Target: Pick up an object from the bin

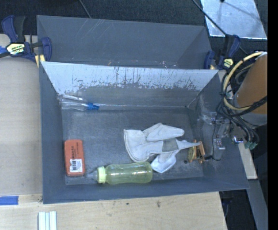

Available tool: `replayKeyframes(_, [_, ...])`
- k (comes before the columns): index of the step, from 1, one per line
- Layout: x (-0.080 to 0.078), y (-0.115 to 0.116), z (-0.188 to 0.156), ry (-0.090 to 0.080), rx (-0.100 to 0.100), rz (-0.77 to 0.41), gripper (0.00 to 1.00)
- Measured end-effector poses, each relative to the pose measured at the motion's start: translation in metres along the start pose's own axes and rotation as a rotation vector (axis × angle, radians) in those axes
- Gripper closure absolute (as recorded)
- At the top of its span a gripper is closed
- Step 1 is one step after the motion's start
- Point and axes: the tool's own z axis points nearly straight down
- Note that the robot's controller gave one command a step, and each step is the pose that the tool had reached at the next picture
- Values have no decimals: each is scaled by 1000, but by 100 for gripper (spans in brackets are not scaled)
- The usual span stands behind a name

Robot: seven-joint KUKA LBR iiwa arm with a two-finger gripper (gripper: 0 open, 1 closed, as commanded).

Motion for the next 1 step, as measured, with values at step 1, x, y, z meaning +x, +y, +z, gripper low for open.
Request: replayKeyframes(1, [-2,1,-5,-8,2,-3,0])
